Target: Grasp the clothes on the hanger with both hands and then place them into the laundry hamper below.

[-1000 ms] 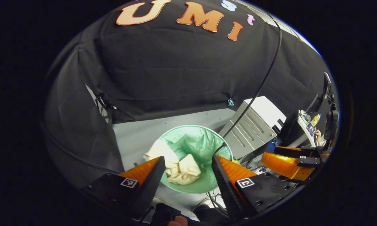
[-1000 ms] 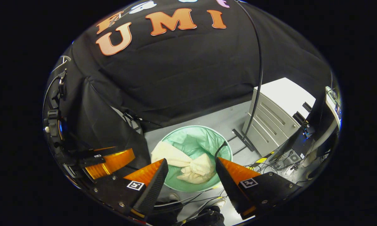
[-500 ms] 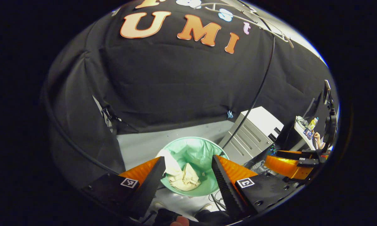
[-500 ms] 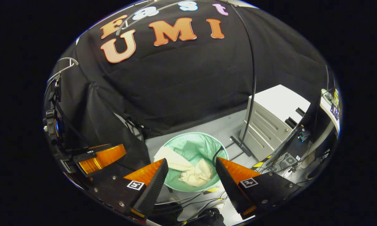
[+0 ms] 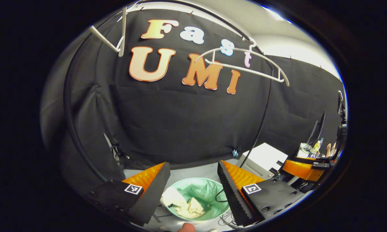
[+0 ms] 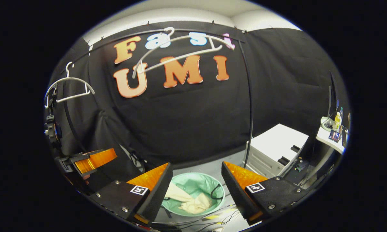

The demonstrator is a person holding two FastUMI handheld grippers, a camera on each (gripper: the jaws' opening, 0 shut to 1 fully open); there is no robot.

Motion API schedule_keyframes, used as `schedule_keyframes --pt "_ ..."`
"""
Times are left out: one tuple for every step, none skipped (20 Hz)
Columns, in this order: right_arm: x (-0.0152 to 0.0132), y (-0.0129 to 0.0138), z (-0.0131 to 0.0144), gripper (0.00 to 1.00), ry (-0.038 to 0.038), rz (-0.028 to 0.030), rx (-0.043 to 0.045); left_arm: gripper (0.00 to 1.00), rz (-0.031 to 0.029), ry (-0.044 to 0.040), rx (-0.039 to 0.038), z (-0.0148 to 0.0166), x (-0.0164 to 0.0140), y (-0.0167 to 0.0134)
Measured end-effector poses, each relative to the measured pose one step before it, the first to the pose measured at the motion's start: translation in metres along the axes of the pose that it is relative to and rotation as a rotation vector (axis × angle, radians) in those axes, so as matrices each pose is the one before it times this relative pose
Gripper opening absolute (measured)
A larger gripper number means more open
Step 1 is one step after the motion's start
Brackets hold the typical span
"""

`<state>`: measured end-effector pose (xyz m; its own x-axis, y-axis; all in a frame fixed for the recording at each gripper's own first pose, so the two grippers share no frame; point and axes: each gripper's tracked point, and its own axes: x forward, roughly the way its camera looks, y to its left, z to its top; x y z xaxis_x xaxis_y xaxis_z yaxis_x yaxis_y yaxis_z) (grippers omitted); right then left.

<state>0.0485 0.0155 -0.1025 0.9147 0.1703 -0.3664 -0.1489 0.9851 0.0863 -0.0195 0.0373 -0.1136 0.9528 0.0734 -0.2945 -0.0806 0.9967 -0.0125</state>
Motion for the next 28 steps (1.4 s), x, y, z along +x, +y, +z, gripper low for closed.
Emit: schedule_keyframes --pt "-0.00485 -0.00462 0.00884 0.95 -0.03555 -0.00577 -0.00753 0.99 -0.00790 -0.03018 -0.00889 0.01348 -0.00268 -0.00332" --pt "-0.00679 -0.00316 0.01392 0.94 -0.02783 -0.00940 -0.00530 1.00 -0.00923 -0.02973 -0.00436 0.01305 -0.00139 -0.00254" --pt "-0.00615 -0.00208 0.01065 0.95 -0.01761 -0.01279 0.00213 0.97 -0.00715 -0.02535 0.00211 0.01067 -0.00101 -0.00151" --pt "-0.00429 -0.00149 0.01242 0.94 -0.02444 -0.00793 0.00511 0.97 -0.00595 -0.02271 0.00300 0.00916 -0.00180 0.00007" --pt "-0.00420 -0.00127 0.01458 0.94 -0.02903 -0.00844 0.00687 0.97 -0.00460 -0.02148 0.00196 0.01034 -0.00163 -0.00194" --pt "-0.00419 -0.00179 0.01397 0.95 -0.03191 -0.00603 0.00596 1.00 -0.00143 -0.02184 0.00131 0.01062 -0.00224 -0.00094" --pt "-0.00746 -0.00245 0.01414 0.95 -0.03329 -0.00414 0.00412 0.97 -0.00063 -0.01789 0.00267 0.00968 -0.00176 -0.00015" --pt "-0.00466 -0.00196 0.01368 0.95 -0.02865 0.00076 -0.00121 1.00 0.00257 -0.01816 0.00413 0.00852 -0.00196 0.00142" --pt "-0.00449 -0.00267 0.01014 0.94 -0.02238 0.00251 -0.00568 1.00 0.00143 -0.01704 0.00322 0.00581 0.00048 0.00173" --pt "-0.00476 -0.00189 0.00850 0.94 -0.01947 -0.00129 -0.00642 1.00 0.00204 -0.01422 0.00045 0.00382 0.00137 0.00104" --pt "-0.00297 -0.00293 0.00907 0.94 -0.01976 -0.00385 -0.00627 1.00 0.00108 -0.01198 -0.00429 0.00403 0.00073 0.00008" --pt "-0.00275 -0.00203 0.00754 0.94 -0.01860 -0.00245 -0.00739 1.00 0.00276 -0.00822 -0.00861 0.00562 -0.00004 0.00150" --pt "-0.00276 -0.00126 0.00651 0.94 -0.01887 -0.00327 -0.00469 0.94 -0.00103 -0.00927 -0.00924 0.00466 -0.00062 -0.00306" --pt "-0.00121 -0.00200 0.00292 0.94 -0.01416 -0.00488 -0.00155 0.97 -0.00089 -0.01029 -0.00943 0.00502 -0.00207 -0.00215" --pt "-0.00001 -0.00265 0.00206 0.94 -0.00961 -0.00303 0.00458 0.97 0.00151 -0.01279 -0.00596 0.00489 -0.00065 0.00052" --pt "-0.00083 -0.00165 0.00194 0.94 -0.00474 0.00038 0.00716 0.97 -0.00113 -0.01267 0.00343 0.00578 -0.00016 0.00110" --pt "0.00000 -0.00221 0.00166 0.94 -0.00379 0.00123 0.00573 1.00 0.00089 -0.01023 0.01266 0.00471 -0.00169 0.00014" --pt "-0.00025 -0.00179 0.00143 0.94 -0.00521 -0.00249 0.00173 1.00 0.00687 -0.01522 0.01576 0.00507 -0.00111 0.00274" --pt "-0.00034 -0.00389 0.00254 0.94 -0.00547 -0.00561 -0.00367 1.00 0.00451 -0.01642 0.01404 0.00481 -0.00038 0.00159" --pt "-0.00019 -0.00332 0.00105 0.94 -0.00462 -0.00540 -0.00898 0.97 0.00454 -0.01968 0.00743 0.00569 -0.00105 0.00029" --pt "-0.00130 -0.00198 0.00072 0.94 -0.00672 -0.00523 -0.00772 1.00 -0.00065 -0.01452 0.00380 0.00327 0.00135 -0.00139" --pt "-0.00054 -0.00196 0.00161 0.94 -0.00590 -0.00556 -0.00223 0.94 -0.00360 -0.00681 -0.00046 0.00224 -0.00095 -0.00106" --pt "-0.00085 -0.00020 0.00292 0.94 -0.00587 -0.00083 0.00553 0.97 -0.00282 -0.00174 -0.00341 0.00173 -0.00099 -0.00111" --pt "-0.00106 0.00118 0.00086 0.94 -0.00303 0.00403 0.00837 0.97 -0.00420 -0.00258 -0.00599 0.00202 -0.00049 -0.00126" --pt "-0.00068 -0.00068 0.00061 0.94 -0.00196 0.00014 0.00576 0.94 -0.00620 -0.00360 -0.00649 0.00286 0.00064 -0.00107" --pt "-0.00095 -0.00163 -0.00072 0.94 -0.00168 -0.00383 -0.00006 0.97 -0.00203 -0.00374 -0.00525 0.00173 -0.00100 -0.00050" --pt "-0.00096 -0.00315 0.00007 0.94 -0.00017 -0.00449 -0.00367 0.97 -0.00046 -0.00362 -0.00439 0.00135 0.00060 0.00045" --pt "-0.00038 -0.00110 -0.00048 0.94 0.00132 -0.00078 -0.00328 0.97 -0.00012 -0.00583 -0.00327 0.00185 -0.00022 0.00015"
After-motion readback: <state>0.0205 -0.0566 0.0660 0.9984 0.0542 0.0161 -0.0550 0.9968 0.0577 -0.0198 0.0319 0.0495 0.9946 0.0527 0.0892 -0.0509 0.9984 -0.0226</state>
